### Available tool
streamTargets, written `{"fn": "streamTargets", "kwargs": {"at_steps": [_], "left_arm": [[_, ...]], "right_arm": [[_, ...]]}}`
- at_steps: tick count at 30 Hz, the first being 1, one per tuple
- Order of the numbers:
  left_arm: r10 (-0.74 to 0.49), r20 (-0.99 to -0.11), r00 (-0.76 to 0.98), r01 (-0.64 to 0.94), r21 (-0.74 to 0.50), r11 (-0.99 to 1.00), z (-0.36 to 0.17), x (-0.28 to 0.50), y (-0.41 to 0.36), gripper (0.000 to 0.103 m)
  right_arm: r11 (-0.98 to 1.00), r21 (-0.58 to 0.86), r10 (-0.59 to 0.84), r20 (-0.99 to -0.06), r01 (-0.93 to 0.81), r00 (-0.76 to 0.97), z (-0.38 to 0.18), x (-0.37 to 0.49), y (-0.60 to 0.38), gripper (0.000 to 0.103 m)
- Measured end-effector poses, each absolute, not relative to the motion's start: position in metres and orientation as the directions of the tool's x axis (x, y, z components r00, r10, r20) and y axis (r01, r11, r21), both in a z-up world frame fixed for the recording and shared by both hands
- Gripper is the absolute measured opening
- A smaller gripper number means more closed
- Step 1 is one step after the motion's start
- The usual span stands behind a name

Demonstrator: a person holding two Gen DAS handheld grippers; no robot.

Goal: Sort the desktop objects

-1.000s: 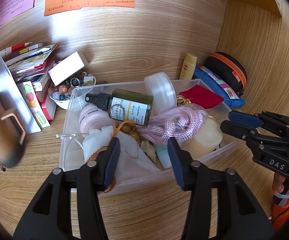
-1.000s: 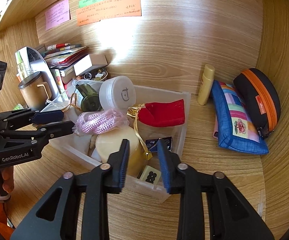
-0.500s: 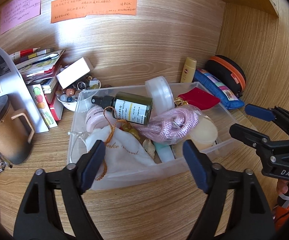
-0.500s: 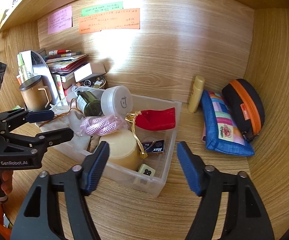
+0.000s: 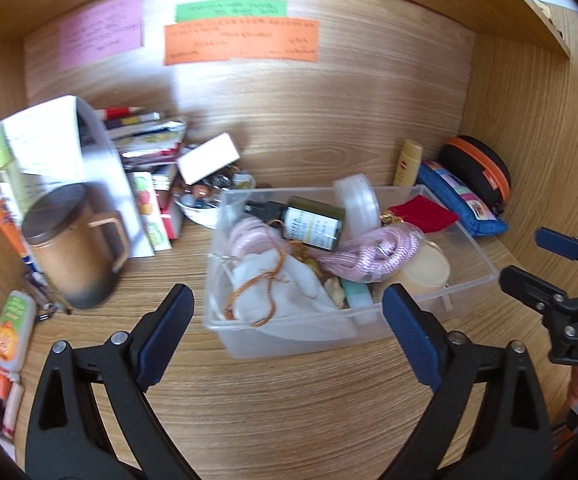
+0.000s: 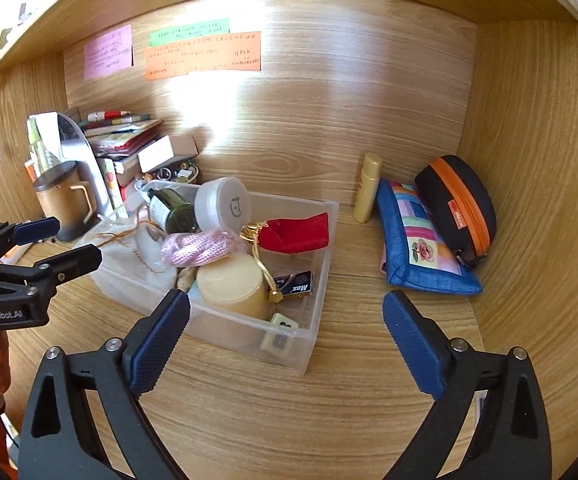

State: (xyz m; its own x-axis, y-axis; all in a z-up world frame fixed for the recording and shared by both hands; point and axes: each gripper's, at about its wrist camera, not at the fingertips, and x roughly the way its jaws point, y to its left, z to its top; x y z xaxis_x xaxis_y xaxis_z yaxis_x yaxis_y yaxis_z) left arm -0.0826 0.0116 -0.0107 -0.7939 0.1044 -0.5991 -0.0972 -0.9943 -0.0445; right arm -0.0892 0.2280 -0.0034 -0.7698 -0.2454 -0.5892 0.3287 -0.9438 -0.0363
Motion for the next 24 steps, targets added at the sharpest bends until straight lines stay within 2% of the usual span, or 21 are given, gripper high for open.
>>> {"fn": "streamTargets", "kwargs": {"at_steps": [4,13,24], "left_arm": [[0.103,-0.586,-0.804,-0.092,-0.048,-0.995,-0.004,-0.069,0.010,0.099],[0.093,-0.546,-0.833,-0.095,-0.024,-0.995,0.007,-0.040,0.017,0.100],[0.091,-0.520,-0.850,-0.094,-0.020,-0.995,0.007,-0.019,0.024,0.101]], "right_arm": [[-0.946,-0.013,-0.259,-0.565,0.323,-0.783,0.005,-0.075,0.231,0.103],[-0.951,0.004,-0.266,-0.523,0.310,-0.810,0.018,-0.049,0.233,0.103],[-0.947,0.017,-0.283,-0.517,0.321,-0.808,0.013,-0.036,0.235,0.103]]}}
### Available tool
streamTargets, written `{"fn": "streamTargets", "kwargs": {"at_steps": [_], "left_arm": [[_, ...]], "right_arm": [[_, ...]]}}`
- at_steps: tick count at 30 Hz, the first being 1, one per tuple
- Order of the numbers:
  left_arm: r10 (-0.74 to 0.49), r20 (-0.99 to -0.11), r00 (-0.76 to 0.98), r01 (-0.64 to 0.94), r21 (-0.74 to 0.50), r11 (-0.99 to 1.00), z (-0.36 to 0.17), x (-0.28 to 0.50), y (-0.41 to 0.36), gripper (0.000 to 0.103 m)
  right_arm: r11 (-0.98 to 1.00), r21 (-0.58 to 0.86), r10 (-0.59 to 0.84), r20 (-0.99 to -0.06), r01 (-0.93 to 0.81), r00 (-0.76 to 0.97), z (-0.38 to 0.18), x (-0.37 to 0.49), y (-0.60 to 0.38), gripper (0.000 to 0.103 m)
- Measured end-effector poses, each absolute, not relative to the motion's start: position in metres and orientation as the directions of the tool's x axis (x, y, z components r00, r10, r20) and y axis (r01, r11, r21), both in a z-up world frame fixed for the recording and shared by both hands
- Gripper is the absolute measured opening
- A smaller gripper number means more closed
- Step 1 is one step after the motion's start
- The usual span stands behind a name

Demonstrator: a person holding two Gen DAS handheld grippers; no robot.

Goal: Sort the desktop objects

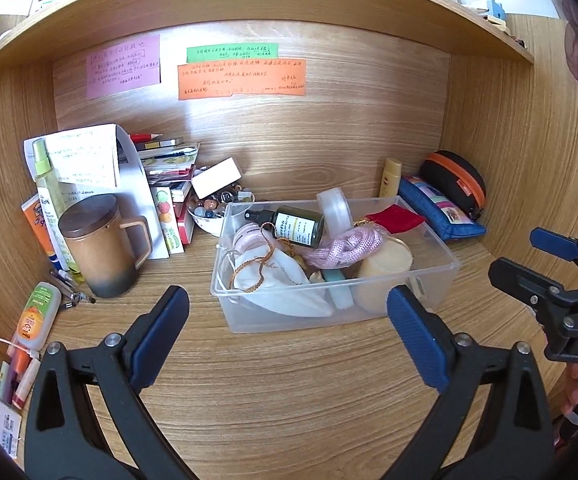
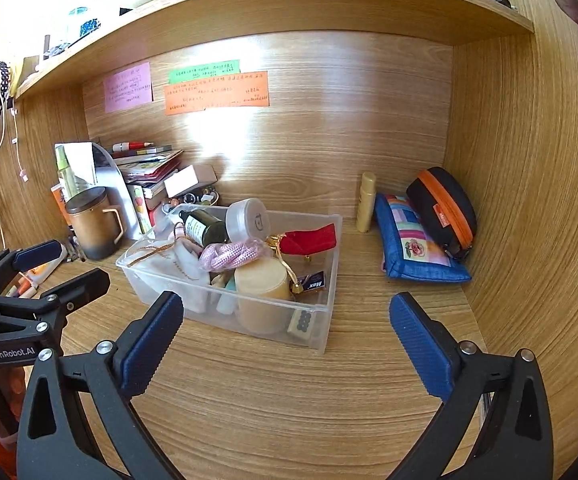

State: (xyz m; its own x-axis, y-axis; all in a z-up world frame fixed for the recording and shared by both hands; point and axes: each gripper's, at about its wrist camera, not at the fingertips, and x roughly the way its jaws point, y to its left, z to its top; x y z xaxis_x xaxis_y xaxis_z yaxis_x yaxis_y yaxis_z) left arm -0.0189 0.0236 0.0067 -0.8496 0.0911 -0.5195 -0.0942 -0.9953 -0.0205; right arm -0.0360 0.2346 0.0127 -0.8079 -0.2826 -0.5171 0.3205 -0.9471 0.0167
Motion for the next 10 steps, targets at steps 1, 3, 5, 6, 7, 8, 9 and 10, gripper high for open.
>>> {"fn": "streamTargets", "kwargs": {"at_steps": [1,3,5,6,7,8,9,10], "left_arm": [[0.093,-0.518,-0.850,-0.096,-0.020,-0.995,0.0063,-0.0180,0.0238,0.101],[0.091,-0.516,-0.852,-0.092,-0.023,-0.995,0.0058,-0.0172,0.0234,0.101],[0.099,-0.514,-0.852,-0.095,-0.033,-0.995,0.0058,-0.0167,0.0223,0.101],[0.104,-0.512,-0.853,-0.098,-0.038,-0.994,0.0061,-0.0166,0.0220,0.101],[0.103,-0.510,-0.854,-0.096,-0.040,-0.995,0.0066,-0.0165,0.0220,0.101],[0.103,-0.507,-0.856,-0.095,-0.042,-0.995,0.0072,-0.0164,0.0220,0.101],[0.101,-0.506,-0.857,-0.093,-0.041,-0.995,0.0076,-0.0166,0.0221,0.101],[0.101,-0.505,-0.857,-0.092,-0.041,-0.995,0.0080,-0.0169,0.0219,0.101]], "right_arm": [[-0.947,0.017,-0.283,-0.519,0.321,-0.807,0.0118,-0.0363,0.2350,0.103],[-0.949,0.013,-0.276,-0.525,0.316,-0.805,0.0099,-0.0363,0.2353,0.103],[-0.950,0.006,-0.268,-0.529,0.313,-0.805,0.0089,-0.0357,0.2357,0.103],[-0.950,0.004,-0.268,-0.528,0.313,-0.806,0.0089,-0.0353,0.2360,0.103],[-0.950,0.003,-0.267,-0.527,0.313,-0.807,0.0092,-0.0352,0.2362,0.103],[-0.950,0.001,-0.266,-0.525,0.312,-0.808,0.0096,-0.0348,0.2367,0.103],[-0.950,0.000,-0.265,-0.524,0.311,-0.809,0.0101,-0.0347,0.2371,0.103],[-0.951,-0.001,-0.263,-0.523,0.309,-0.811,0.0108,-0.0346,0.2374,0.103]]}}
